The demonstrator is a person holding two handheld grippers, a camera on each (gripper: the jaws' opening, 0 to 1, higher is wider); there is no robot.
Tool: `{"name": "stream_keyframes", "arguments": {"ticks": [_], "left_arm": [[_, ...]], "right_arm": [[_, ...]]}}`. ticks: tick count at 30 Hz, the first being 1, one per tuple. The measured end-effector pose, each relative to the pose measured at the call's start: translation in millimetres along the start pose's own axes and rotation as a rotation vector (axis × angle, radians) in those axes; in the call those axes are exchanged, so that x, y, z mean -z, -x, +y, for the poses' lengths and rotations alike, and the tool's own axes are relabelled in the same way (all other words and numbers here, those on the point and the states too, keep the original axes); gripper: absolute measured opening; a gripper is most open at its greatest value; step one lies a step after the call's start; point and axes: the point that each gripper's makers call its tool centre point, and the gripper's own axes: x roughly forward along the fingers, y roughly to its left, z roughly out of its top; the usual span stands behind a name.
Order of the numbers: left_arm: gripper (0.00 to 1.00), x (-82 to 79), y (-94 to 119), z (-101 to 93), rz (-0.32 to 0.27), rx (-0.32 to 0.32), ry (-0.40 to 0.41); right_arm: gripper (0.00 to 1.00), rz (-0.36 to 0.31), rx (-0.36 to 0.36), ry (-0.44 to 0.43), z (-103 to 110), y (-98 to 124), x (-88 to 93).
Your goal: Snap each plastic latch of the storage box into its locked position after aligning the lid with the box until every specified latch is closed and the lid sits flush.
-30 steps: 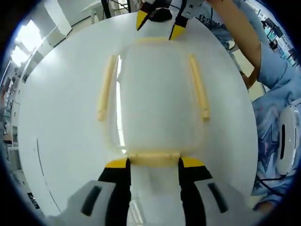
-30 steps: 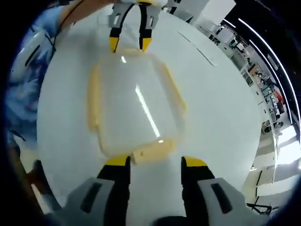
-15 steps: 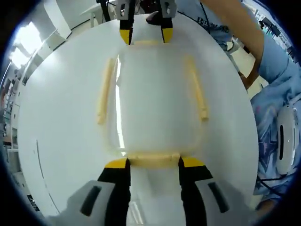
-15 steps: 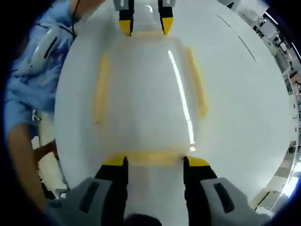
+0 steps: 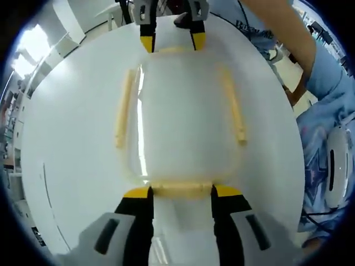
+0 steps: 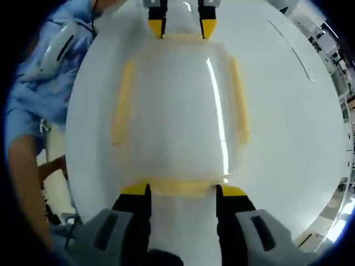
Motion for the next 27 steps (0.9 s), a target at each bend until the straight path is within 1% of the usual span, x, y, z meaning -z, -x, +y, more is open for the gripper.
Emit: {"name": "stream_keyframes", "arguments": {"ticks": [6,9,11,17,19,22,27], "left_arm": [[0.42,0.3,0.3,0.7,-0.011,-0.001,0.007],[0.41,-0.6,-0.2,0.2,0.005,-0.001,0.006],[0.41,0.5,0.2,0.3,0.005,-0.001,0.007],[0.41,1.6,1.8,0.8,-0.064,0.006,0.004],[0.41,1.5,1.9,0.9,-0.079,0.007,0.002],[0.41,1.4,2.1,0.8,-0.099,0.008,0.003],[0.40,0.3,1.9,0.8,-0.109,0.009,0.010]], "right_arm": [[0.40,-0.024,-0.001,-0.007,3.2,0.4,-1.2],[0.40,-0.004,-0.001,-0.006,4.9,-0.3,-2.8],[0.40,0.010,0.000,-0.008,5.3,-0.4,-3.0],[0.40,0.028,0.001,-0.012,4.7,0.7,-2.4],[0.40,0.029,0.001,-0.013,4.5,0.8,-2.4],[0.40,0.038,0.002,-0.012,5.3,0.5,-3.0],[0.40,0.061,-0.002,-0.002,4.6,0.2,-3.0]]}}
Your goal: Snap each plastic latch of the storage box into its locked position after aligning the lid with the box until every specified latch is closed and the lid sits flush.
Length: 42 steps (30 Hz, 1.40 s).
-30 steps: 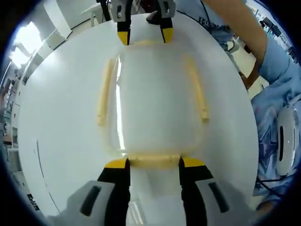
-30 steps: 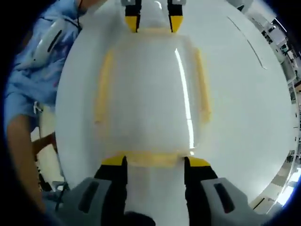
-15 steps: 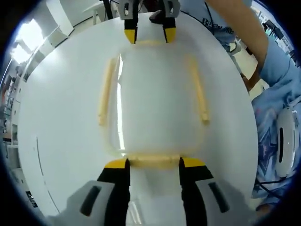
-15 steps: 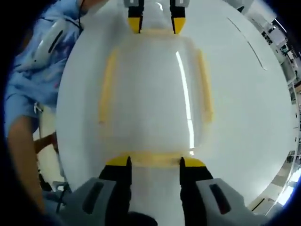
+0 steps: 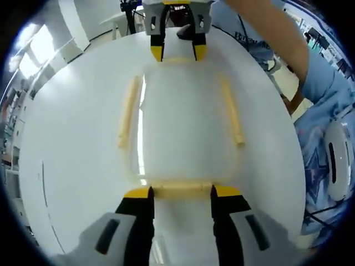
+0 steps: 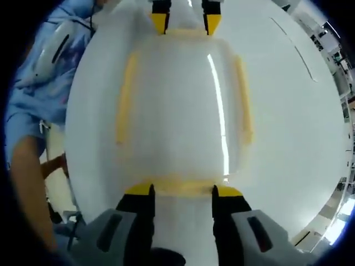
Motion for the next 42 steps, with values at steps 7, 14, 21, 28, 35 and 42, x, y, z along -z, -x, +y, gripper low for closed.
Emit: {"name": "stream_keyframes", "arguments": {"ticks": [7,14,21,28,35,42], "left_arm": [[0.40,-1.2,4.1,0.7,-0.010,0.019,-0.002],[0.40,-7.1,19.2,1.3,-0.037,0.021,-0.008],[0.39,-8.8,22.5,1.7,-0.033,0.016,-0.011],[0.39,-7.1,28.8,-3.8,-0.024,0.016,0.001],[0.39,-2.4,33.0,-7.7,-0.018,0.032,0.010],[0.39,0.6,36.6,-6.7,-0.028,0.034,0.008]], "right_arm": [[0.40,0.021,0.000,-0.002,0.4,0.1,0.5],[0.40,0.033,-0.002,-0.009,-1.4,1.5,1.4],[0.40,0.039,0.003,-0.017,-1.1,2.4,1.4],[0.40,0.026,0.002,-0.012,0.5,3.1,-1.1],[0.39,-0.012,-0.003,-0.019,7.4,8.3,-9.5],[0.39,-0.041,0.027,-0.015,7.0,18.5,-14.4]]}}
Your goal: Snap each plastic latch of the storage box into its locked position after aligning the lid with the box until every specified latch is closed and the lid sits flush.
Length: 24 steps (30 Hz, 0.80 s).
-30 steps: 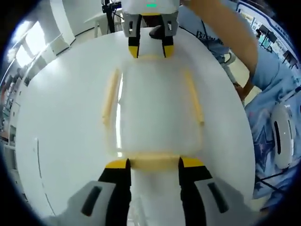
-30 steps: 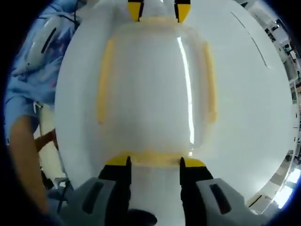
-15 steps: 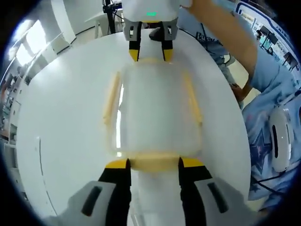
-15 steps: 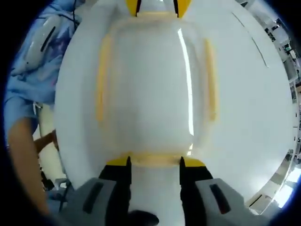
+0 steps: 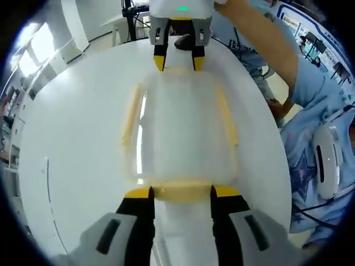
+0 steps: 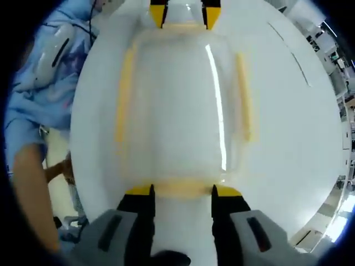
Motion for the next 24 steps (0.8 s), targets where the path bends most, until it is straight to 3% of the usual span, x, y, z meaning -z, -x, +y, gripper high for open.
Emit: {"name": "stream_keyframes", "arguments": {"ticks": [15,19,24], "left_arm": [[0.39,13.1,32.3,-0.6,0.011,-0.001,-0.010],[0.39,9.3,38.5,-2.9,-0.008,0.005,-0.015],[0.39,6.2,47.2,-2.9,0.003,-0.001,-0.017]], "right_arm": [[0.39,-0.090,0.013,0.009,0.2,21.2,-29.2],[0.39,-0.061,0.010,-0.006,3.2,23.6,-30.2],[0.39,-0.070,0.022,-0.006,6.3,32.5,-32.4]]}}
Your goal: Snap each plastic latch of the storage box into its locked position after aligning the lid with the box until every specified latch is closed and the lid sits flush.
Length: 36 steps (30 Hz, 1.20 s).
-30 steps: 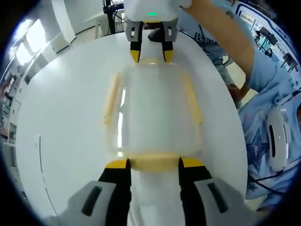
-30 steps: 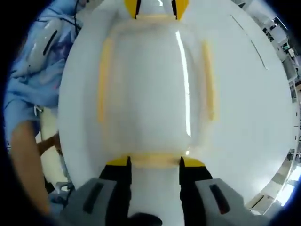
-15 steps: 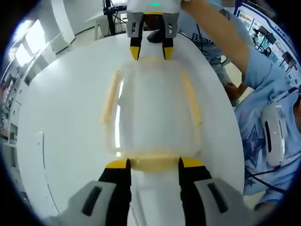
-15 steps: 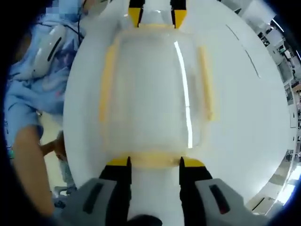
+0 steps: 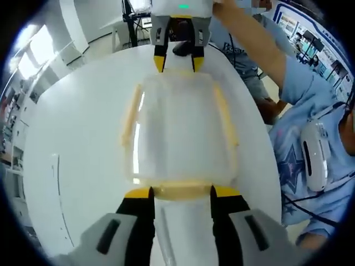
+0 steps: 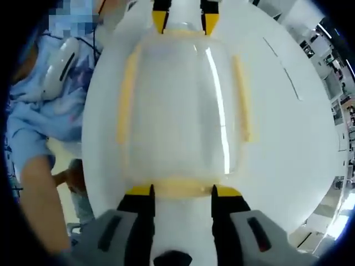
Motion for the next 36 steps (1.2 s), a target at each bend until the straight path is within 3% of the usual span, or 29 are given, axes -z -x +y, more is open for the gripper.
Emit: {"name": "stream_keyframes", "arguments": {"ticks": [5,20,36], "left_arm": [[0.39,-2.1,7.0,-0.9,-0.009,-0.012,-0.007],[0.39,12.0,29.9,-7.7,-0.005,-0.035,0.005],[0.39,57.5,52.9,-8.6,-0.017,-0.036,0.051]], "right_arm": [[0.39,-0.001,0.018,0.006,-1.5,5.7,-1.6],[0.39,-0.048,0.052,0.036,-1.7,18.0,-27.4],[0.39,-0.168,0.064,0.082,-11.3,18.9,-76.5]]}}
